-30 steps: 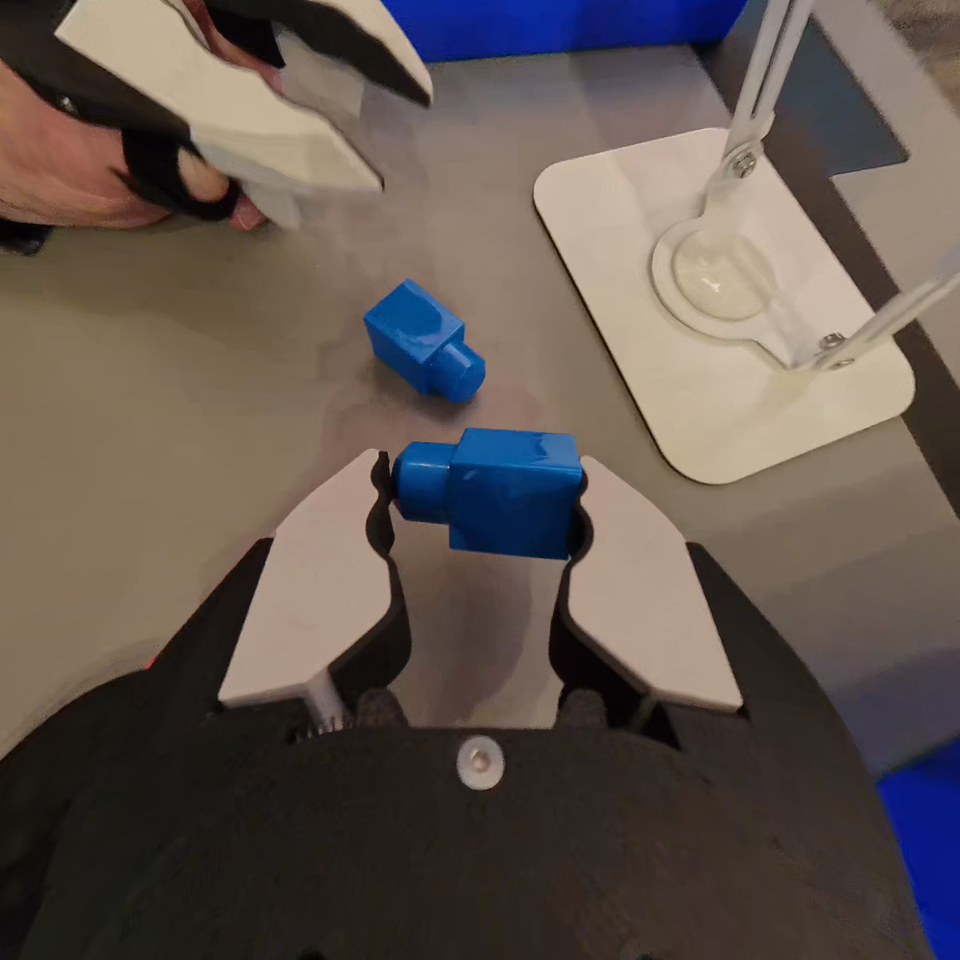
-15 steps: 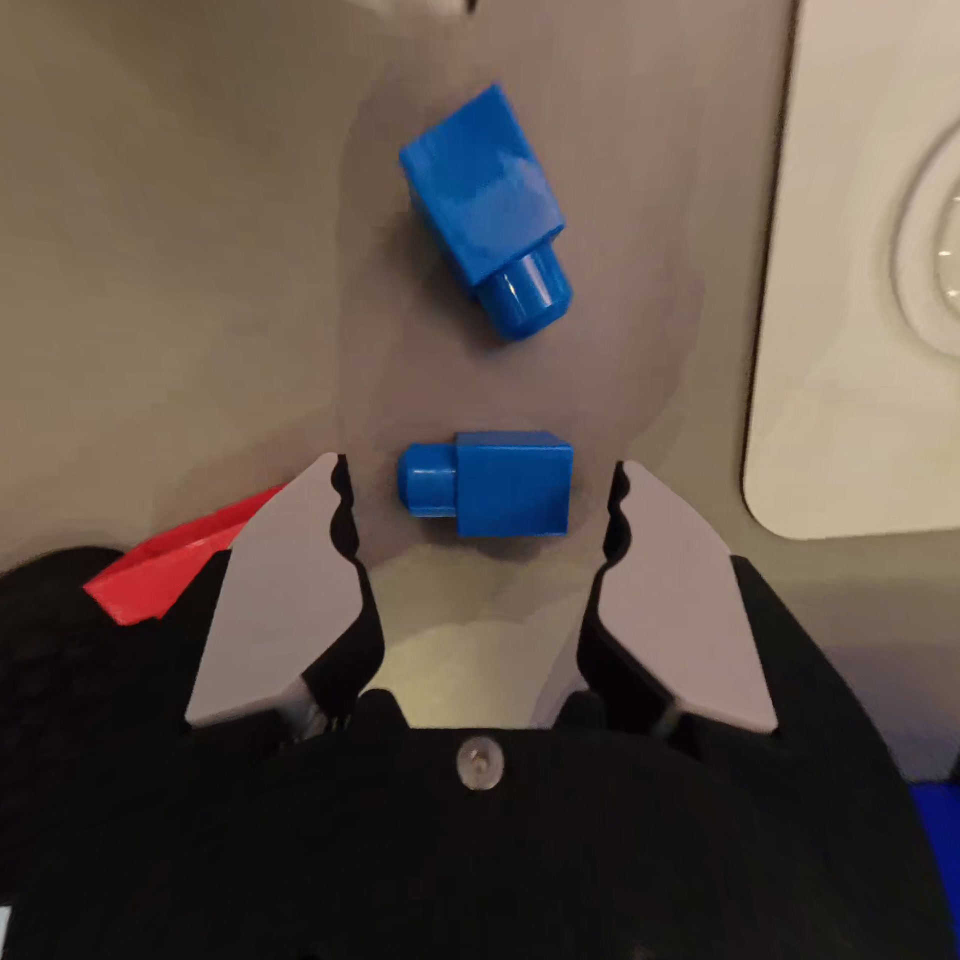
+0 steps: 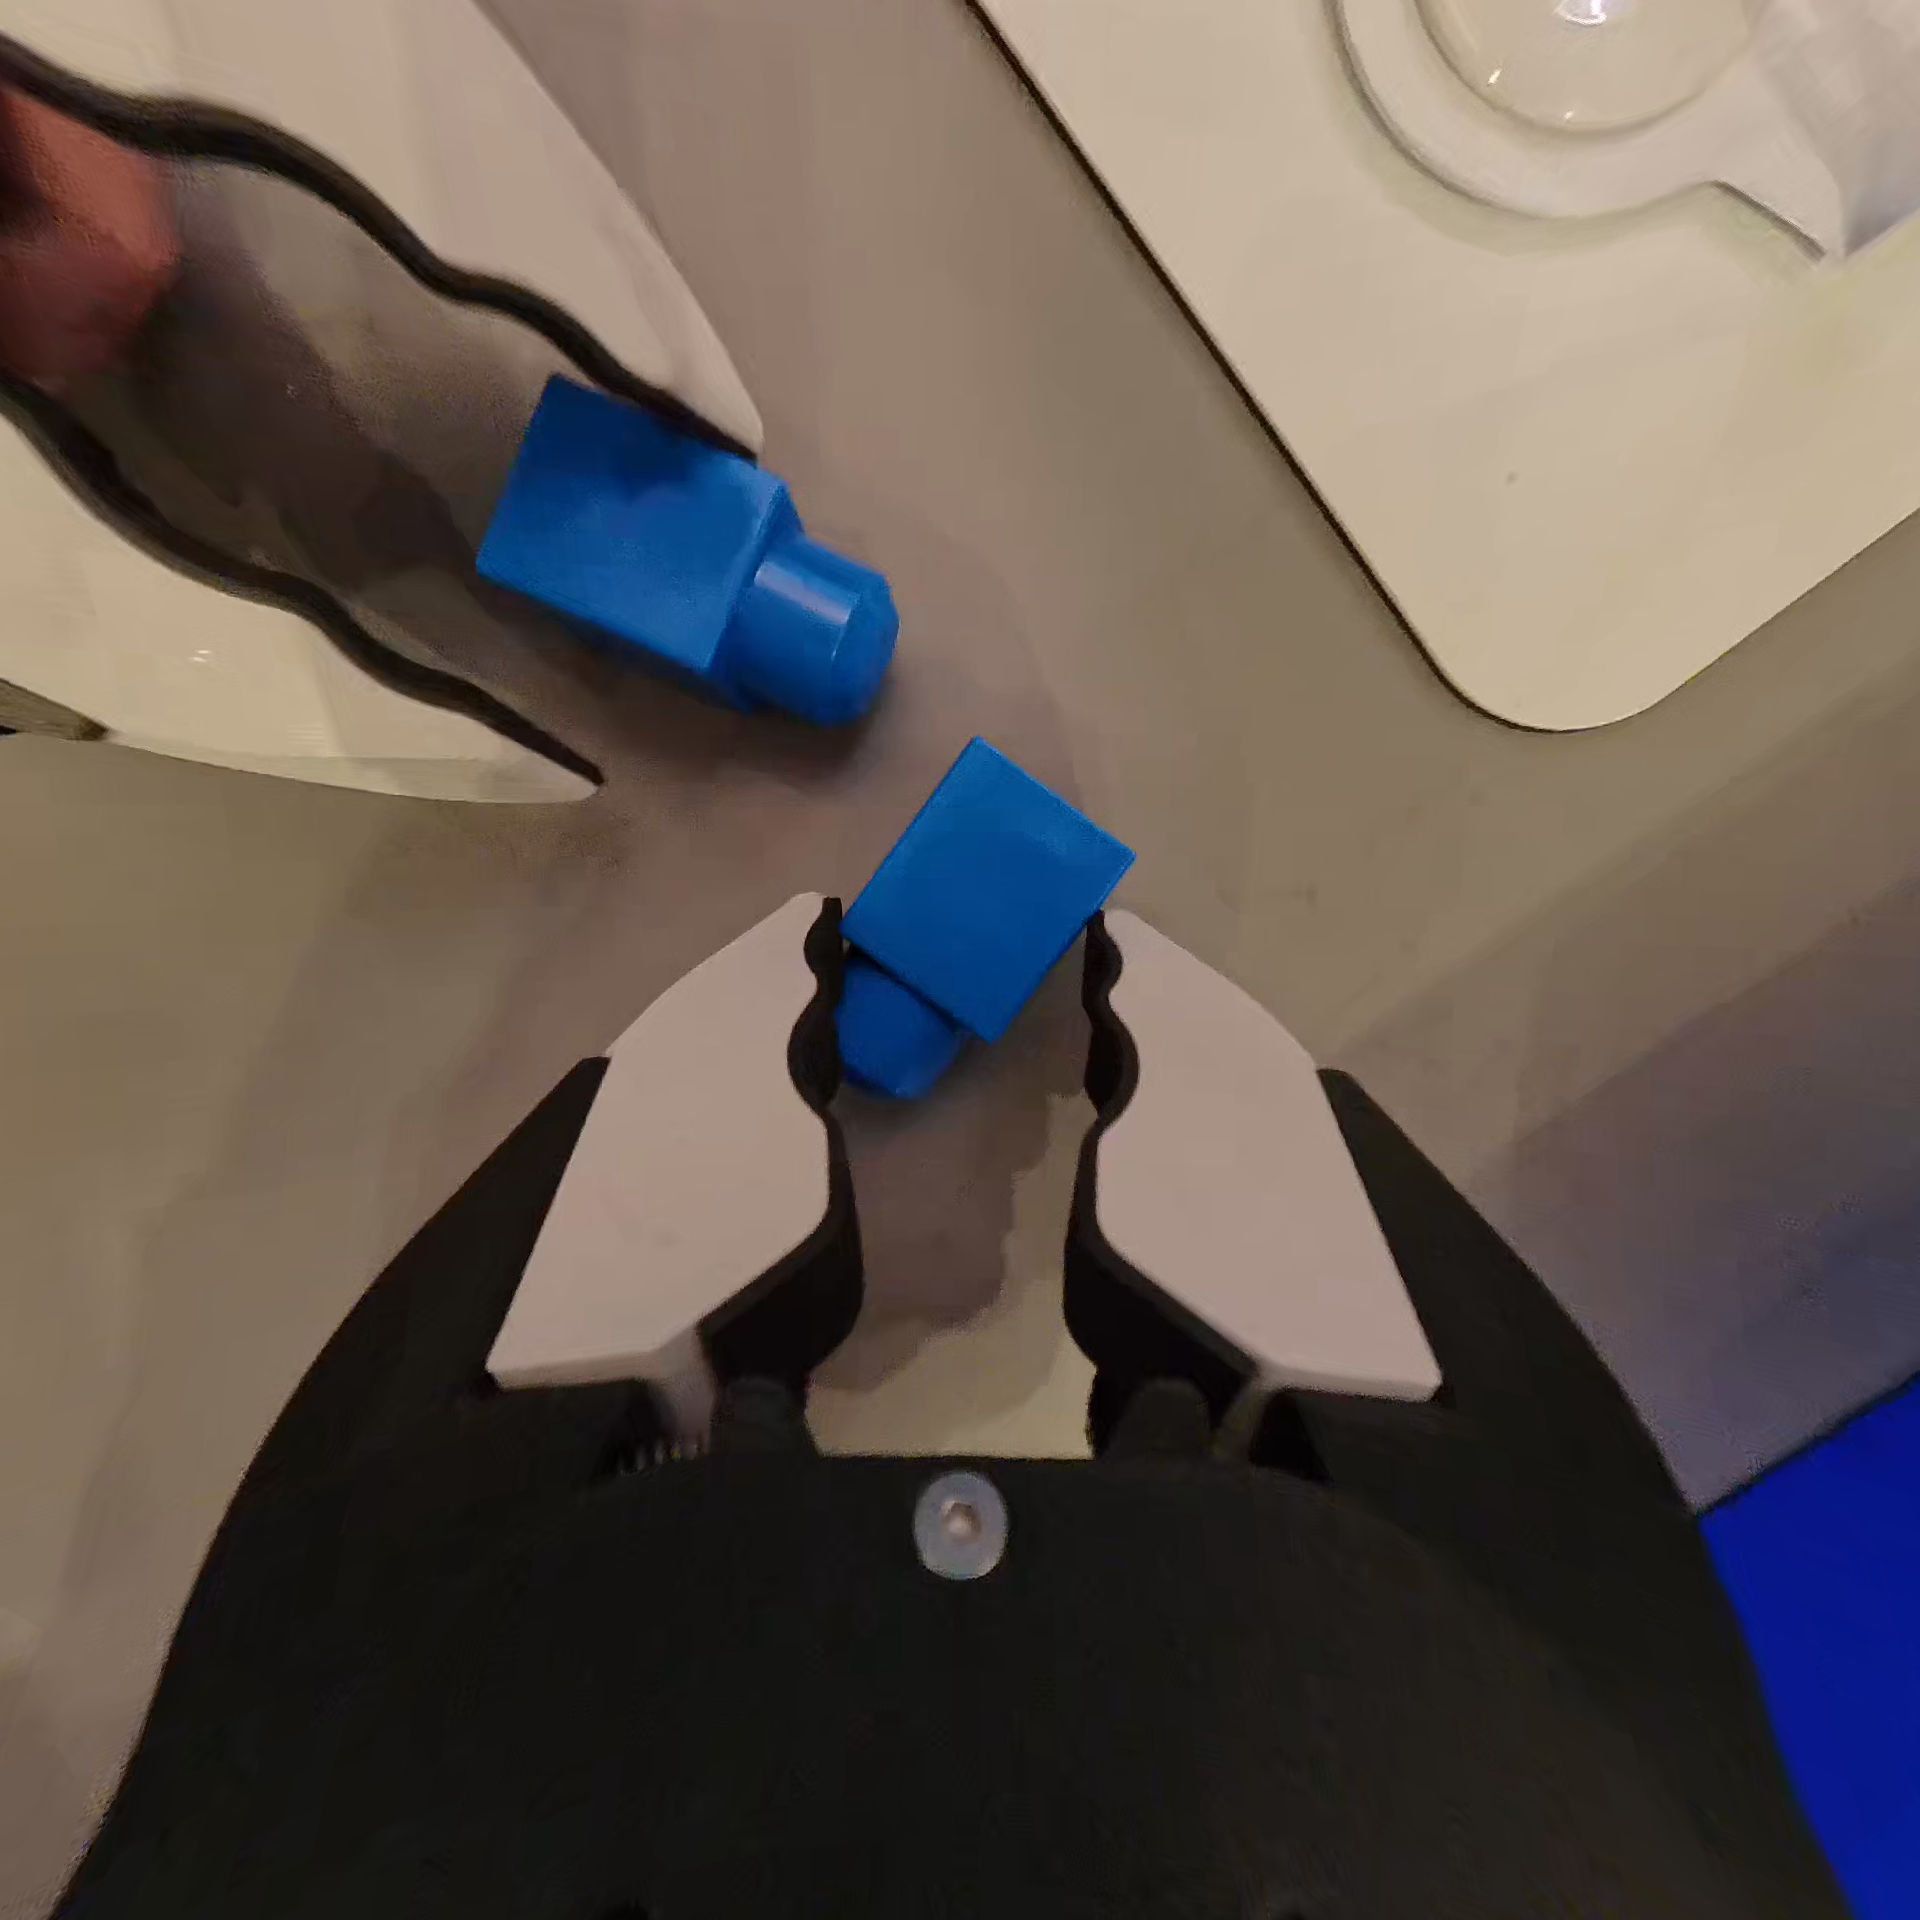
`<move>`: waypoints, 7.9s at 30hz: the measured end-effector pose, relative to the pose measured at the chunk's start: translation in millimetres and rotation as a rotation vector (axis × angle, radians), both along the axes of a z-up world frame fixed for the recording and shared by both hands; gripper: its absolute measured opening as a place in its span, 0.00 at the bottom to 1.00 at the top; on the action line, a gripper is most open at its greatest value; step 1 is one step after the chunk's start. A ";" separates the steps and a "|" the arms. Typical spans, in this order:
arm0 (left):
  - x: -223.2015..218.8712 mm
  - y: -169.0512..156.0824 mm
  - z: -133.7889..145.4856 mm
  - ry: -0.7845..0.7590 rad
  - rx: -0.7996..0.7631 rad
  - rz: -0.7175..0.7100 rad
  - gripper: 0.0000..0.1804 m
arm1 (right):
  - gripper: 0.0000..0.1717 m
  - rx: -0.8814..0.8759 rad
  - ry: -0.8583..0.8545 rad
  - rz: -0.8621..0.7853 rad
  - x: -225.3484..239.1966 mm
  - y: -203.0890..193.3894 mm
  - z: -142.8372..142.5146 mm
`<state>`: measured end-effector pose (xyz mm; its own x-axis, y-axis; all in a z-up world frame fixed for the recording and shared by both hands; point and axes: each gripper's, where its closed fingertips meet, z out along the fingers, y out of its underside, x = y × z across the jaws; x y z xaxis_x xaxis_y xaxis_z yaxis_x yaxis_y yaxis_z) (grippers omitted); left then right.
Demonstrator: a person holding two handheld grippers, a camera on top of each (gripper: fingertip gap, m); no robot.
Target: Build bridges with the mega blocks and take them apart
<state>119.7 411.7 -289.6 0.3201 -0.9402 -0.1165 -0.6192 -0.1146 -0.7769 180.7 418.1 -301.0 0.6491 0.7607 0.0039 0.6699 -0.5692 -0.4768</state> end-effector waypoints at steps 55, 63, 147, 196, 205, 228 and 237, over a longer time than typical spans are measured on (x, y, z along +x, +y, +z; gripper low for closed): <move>-25.7 -59.7 -24.8 0.155 -0.157 -0.376 0.55 | 0.27 -0.030 0.022 0.794 -44.0 -68.2 5.3; -23.0 -60.3 -23.9 0.153 -0.150 -0.381 0.51 | 0.25 -0.004 0.015 0.733 -52.8 -69.8 6.7; -23.6 -74.3 -12.1 0.595 -0.284 -0.306 0.42 | 0.32 0.058 0.026 0.560 -20.7 -73.3 24.8; -23.2 -60.9 -7.9 0.365 -0.176 -0.274 0.41 | 0.38 -0.120 0.251 0.266 17.8 -107.5 45.5; -4.6 -46.8 38.2 -0.170 -0.307 -0.275 0.41 | 0.51 -0.053 0.168 0.527 20.6 -112.9 10.0; 11.3 -36.7 43.0 0.087 0.050 -0.222 0.41 | 0.42 0.266 -0.126 0.575 -14.2 -41.3 77.6; 14.5 -33.1 44.9 0.129 0.096 -0.204 0.41 | 0.42 0.272 -0.143 0.585 -19.4 -40.2 82.6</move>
